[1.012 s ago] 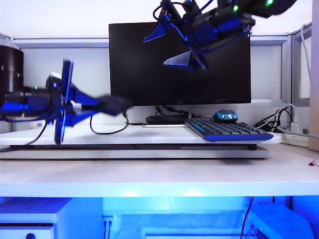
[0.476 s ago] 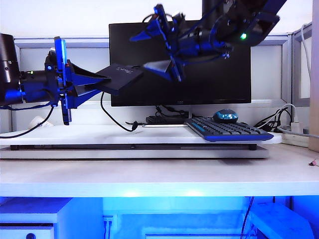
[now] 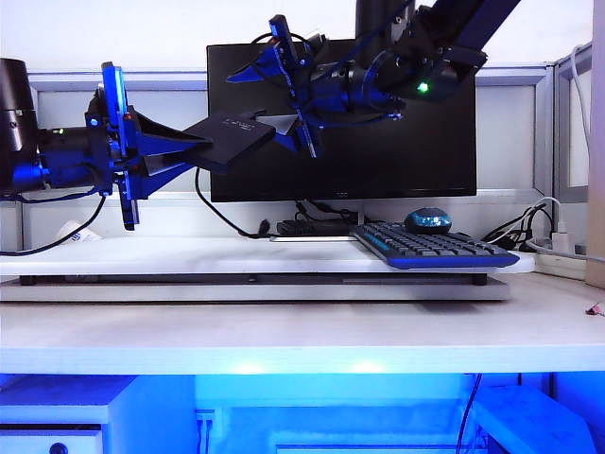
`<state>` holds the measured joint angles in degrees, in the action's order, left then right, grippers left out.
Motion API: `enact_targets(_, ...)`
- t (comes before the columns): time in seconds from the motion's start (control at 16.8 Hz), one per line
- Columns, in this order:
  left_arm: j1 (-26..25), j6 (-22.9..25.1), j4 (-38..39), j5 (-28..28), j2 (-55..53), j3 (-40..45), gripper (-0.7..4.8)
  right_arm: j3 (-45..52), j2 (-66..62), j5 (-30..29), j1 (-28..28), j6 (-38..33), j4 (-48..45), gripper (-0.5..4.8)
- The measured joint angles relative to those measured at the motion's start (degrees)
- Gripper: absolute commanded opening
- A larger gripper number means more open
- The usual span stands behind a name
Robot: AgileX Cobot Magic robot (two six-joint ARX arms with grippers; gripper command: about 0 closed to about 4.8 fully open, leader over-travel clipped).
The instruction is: Unplug the data cable of the portable hard drive.
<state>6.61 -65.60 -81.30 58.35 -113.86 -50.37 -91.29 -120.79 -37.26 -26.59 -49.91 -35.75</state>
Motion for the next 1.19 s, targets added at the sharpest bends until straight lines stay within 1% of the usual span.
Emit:
enact_targets(0.12, 0.0, 0.0, 0.0, 0.0, 0.0, 0.0, -0.06, -0.1, -0.1, -0.3, 0.0, 0.0, 0.8, 2.25)
enact_targets(0.18, 0.0, 0.0, 0.0, 0.0, 0.0, 0.0, -0.06, -0.2, -0.1, -0.3, 0.2, 0.0, 1.4, 0.74)
enact_targets(0.24, 0.0, 0.1, -0.1, 0.2, 0.0, 0.0, -0.06, -0.2, -0.2, 0.2, 0.4, 0.4, 2.2, -0.06)
enact_targets(0.36, -0.2, 0.0, -0.2, 0.2, 0.0, 0.0, -0.06, -0.2, -0.3, 0.9, 0.5, 0.4, 2.2, -0.06)
enact_targets(0.42, -0.3, -0.2, -0.2, 0.2, 0.0, 0.0, -0.06, -0.2, -0.4, 4.8, 0.0, 1.9, 2.4, -0.06)
enact_targets(0.48, -0.3, -0.4, 0.1, 0.5, 0.0, 0.0, -0.06, -0.6, -1.2, 5.3, 0.0, 2.9, 2.2, -0.06)
enact_targets(0.54, -0.9, -0.9, 2.3, 0.7, -0.4, 0.0, -0.06, -8.2, -9.2, 5.6, 0.0, 3.1, -1.8, -0.06)
enact_targets(0.6, -0.3, -0.9, 0.7, 6.2, -0.3, 0.0, -0.06, -10.7, -10.8, 8.3, 0.0, 3.1, -2.3, -0.06)
enact_targets(0.71, 0.7, -0.9, 0.2, 9.8, 0.0, 0.0, -0.06, -14.1, -12.9, 9.6, 0.6, 3.1, -1.7, -0.06)
enact_targets(0.83, -0.4, -0.9, 0.2, 9.4, -0.1, 0.0, -0.06, -17.6, -14.3, 10.5, 1.4, 3.1, -1.7, -0.06)
enact_targets(0.95, 0.2, -0.9, 0.3, 8.9, -0.1, 0.0, -0.06, -19.2, -14.7, 13.5, 2.1, 3.1, -0.5, -0.06)
enact_targets(1.01, 0.1, -0.9, 0.4, 6.5, -0.1, 0.0, -0.06, -19.4, -14.8, 16.9, 2.3, 3.2, 1.8, -0.06)
enact_targets(1.07, -0.2, -0.6, 1.9, 1.7, -0.1, 0.0, -0.06, -19.4, -14.9, 19.2, 2.9, 3.3, 3.8, -0.06)
enact_targets(1.13, -0.3, 0.3, 4.3, -3.8, -0.1, 0.0, -0.06, -19.4, -14.9, 20.0, 3.6, 3.3, 5.4, -0.01)
enact_targets(1.19, -0.5, 1.4, 7.7, -9.8, -0.1, 0.0, -0.06, -19.4, -14.9, 20.5, 4.3, 3.3, 6.9, 0.33)
